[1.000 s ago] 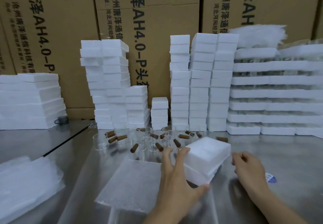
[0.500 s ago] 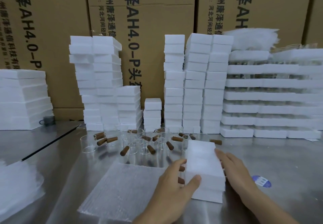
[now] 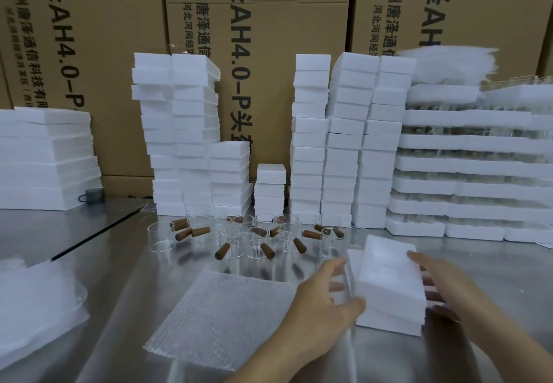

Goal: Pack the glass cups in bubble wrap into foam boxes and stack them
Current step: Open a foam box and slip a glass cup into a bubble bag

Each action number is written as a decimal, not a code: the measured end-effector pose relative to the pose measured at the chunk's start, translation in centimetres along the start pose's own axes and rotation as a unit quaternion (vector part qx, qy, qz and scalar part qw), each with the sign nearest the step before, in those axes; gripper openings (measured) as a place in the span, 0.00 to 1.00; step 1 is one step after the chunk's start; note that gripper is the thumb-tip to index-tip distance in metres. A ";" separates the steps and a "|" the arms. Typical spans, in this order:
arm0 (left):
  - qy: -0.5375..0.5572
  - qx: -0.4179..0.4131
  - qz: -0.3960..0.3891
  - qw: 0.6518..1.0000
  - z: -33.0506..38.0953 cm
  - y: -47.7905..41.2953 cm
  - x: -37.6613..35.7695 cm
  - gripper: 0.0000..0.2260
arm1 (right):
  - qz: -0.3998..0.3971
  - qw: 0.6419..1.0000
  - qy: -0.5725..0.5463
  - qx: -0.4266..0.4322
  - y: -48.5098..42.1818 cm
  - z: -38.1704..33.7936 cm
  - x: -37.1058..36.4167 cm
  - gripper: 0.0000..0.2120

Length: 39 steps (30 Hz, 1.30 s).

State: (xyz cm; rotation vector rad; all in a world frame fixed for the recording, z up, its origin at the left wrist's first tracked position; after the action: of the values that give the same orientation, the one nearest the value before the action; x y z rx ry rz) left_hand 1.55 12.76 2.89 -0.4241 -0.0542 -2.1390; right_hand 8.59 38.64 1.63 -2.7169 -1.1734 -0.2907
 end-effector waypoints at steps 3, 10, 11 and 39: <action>-0.022 -0.028 0.143 0.989 0.4 -0.5 6.0 0.18 | 0.039 0.997 0.050 0.031 0.2 -1.1 1.2 0.20; -0.341 0.065 0.348 0.871 -4.5 0.6 18.7 0.21 | 0.122 0.843 0.279 0.444 9.4 -13.4 -3.8 0.11; -0.326 0.085 0.341 0.878 -5.3 0.5 19.1 0.22 | 0.096 0.815 0.294 0.489 11.4 -14.1 -6.1 0.10; -0.323 0.148 0.330 0.874 -5.9 0.5 19.2 0.07 | -0.252 0.775 0.346 0.465 13.9 -6.7 -18.9 0.17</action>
State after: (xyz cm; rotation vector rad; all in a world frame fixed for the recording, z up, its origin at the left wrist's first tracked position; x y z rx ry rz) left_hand -9.55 -3.95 3.41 -0.8233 -0.5340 -1.2188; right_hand 5.38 14.45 2.48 -1.2371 -1.2769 -0.5300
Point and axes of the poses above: each hand's wrist, its own y-axis away from the middle knuckle, its own x-axis out of the back of the hand, z = x × y, the point moved 10 cm from there along -y, towards the middle knuckle, and after that the axes turned 9 degrees about x, right-handed, at the moved point
